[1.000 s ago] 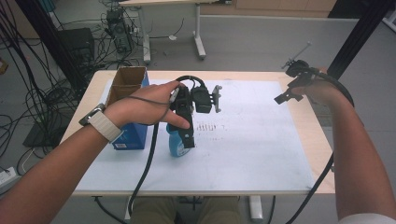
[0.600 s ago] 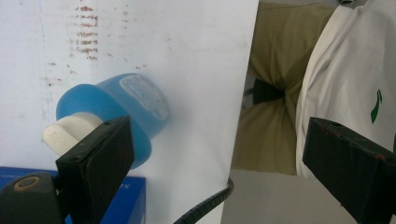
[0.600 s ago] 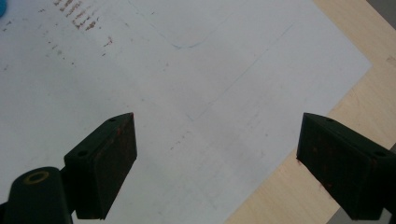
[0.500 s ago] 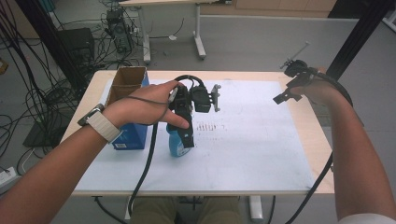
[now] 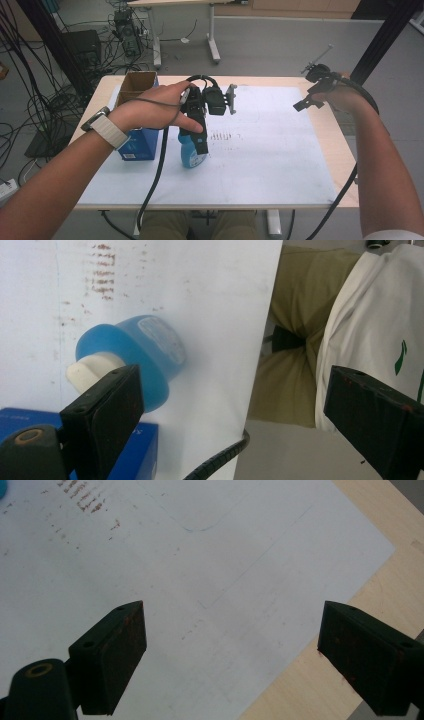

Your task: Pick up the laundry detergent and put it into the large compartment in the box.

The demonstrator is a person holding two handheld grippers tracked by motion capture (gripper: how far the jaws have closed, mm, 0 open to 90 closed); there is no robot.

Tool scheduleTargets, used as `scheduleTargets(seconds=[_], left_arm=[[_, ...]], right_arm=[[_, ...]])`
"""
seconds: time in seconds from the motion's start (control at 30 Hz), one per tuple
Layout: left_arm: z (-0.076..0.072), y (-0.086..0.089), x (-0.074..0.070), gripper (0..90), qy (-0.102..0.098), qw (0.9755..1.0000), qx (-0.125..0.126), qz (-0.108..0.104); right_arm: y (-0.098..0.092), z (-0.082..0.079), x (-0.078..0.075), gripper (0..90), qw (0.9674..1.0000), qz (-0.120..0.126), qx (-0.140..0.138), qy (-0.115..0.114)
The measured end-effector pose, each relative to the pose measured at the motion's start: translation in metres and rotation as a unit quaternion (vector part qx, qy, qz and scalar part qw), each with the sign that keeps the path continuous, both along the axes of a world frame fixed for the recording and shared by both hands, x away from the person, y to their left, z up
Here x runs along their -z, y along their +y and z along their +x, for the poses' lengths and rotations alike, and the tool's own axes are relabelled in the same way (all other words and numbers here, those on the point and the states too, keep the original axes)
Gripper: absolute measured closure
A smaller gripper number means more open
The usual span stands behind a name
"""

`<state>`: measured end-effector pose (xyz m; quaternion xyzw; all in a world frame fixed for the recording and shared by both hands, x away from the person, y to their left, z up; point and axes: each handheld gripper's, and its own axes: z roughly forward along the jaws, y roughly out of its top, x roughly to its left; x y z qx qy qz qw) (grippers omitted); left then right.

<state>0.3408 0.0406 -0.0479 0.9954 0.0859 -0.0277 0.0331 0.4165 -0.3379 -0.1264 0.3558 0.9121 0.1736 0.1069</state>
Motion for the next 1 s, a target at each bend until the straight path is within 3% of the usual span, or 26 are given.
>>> scheduleTargets(seconds=[0.17, 0.3, 0.53, 0.83, 0.87, 0.9, 1.0], left_arm=[[0.001, -0.001, -0.001, 9.4, -0.006, 0.9994, -0.033, 0.008], [0.003, 0.004, -0.004, 9.3, -0.012, 0.9969, -0.078, 0.006], [0.011, 0.015, -0.007, 9.7, -0.019, 0.9880, -0.153, -0.002], [0.021, 0.016, -0.007, 10.4, -0.024, 0.9782, -0.206, 0.005], [0.021, 0.016, -0.007, 10.4, -0.024, 0.9782, -0.206, 0.005], [0.024, 0.015, -0.006, 10.4, -0.025, 0.9759, -0.217, 0.008], [0.027, 0.015, -0.003, 10.4, -0.026, 0.9722, -0.232, 0.012]], right_arm=[[0.000, 0.000, 0.001, 12.3, 1.0000, 0.000, 0.000, 0.001], [0.001, -0.001, 0.001, 12.3, 1.0000, -0.001, -0.001, 0.000], [0.003, -0.001, 0.000, 12.3, 1.0000, 0.000, -0.004, -0.002], [0.004, 0.002, 0.003, 12.4, 0.9999, 0.005, -0.010, 0.001], [0.004, 0.002, 0.003, 12.4, 0.9999, 0.005, -0.010, 0.001], [0.003, 0.001, 0.004, 12.4, 0.9999, 0.006, -0.011, 0.001], [0.001, 0.001, 0.004, 12.4, 0.9999, 0.007, -0.011, 0.001]])
